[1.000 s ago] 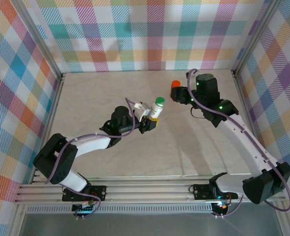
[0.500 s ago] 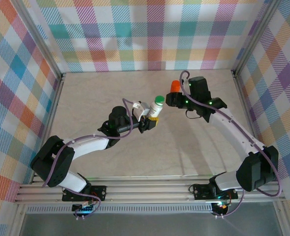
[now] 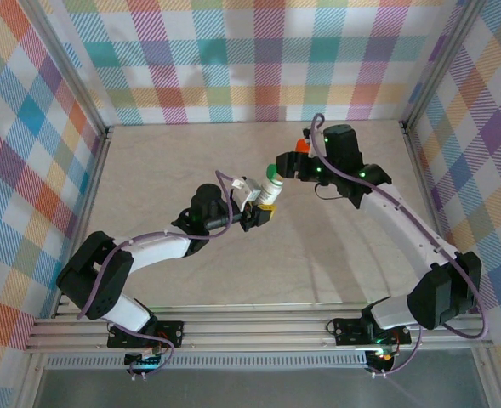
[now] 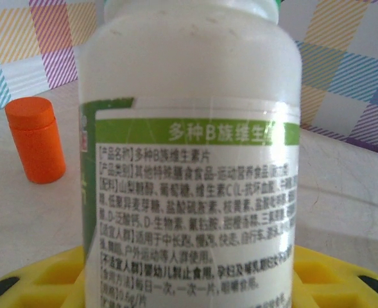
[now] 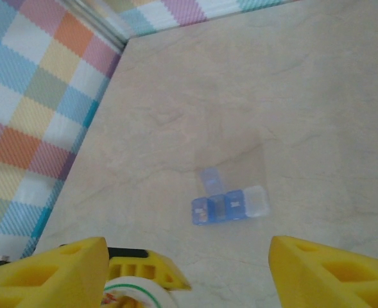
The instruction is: Sort the pills into containers
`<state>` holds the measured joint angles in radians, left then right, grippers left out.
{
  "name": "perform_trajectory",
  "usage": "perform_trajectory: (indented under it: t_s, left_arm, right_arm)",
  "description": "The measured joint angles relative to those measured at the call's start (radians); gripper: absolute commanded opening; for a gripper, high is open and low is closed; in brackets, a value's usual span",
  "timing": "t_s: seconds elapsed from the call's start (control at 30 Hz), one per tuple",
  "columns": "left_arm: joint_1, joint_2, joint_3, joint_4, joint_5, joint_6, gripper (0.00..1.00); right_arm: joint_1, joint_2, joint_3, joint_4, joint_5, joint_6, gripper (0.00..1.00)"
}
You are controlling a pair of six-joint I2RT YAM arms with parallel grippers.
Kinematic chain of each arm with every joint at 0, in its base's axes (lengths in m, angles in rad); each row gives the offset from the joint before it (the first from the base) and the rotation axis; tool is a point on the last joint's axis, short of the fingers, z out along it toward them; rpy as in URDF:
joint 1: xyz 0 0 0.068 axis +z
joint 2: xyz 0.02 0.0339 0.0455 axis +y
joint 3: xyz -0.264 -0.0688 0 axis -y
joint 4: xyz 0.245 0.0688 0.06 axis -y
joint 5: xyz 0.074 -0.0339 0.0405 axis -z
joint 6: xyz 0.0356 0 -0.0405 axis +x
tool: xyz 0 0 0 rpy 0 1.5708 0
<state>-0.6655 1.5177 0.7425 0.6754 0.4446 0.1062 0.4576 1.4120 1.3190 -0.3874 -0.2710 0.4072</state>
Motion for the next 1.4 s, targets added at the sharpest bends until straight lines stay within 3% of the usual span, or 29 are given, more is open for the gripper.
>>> perform_trajectory:
  t_s: [0.43, 0.83, 1.4]
  left_arm:
    - [-0.001, -0.010, 0.005, -0.074, -0.039, 0.025, 0.00]
    - [-0.001, -0.038, -0.043, -0.102, -0.122, 0.013, 0.00]
    - [0.000, -0.087, -0.159, -0.004, -0.129, 0.018, 0.00]
  right_arm:
    - [0.087, 0.057, 0.034, -0.078, 0.089, -0.113, 0.71]
    - [0.135, 0.069, -0.032, 0.021, 0.166, -0.131, 0.71]
    - [0.130, 0.159, 0.089, -0.073, 0.101, -0.134, 0.73]
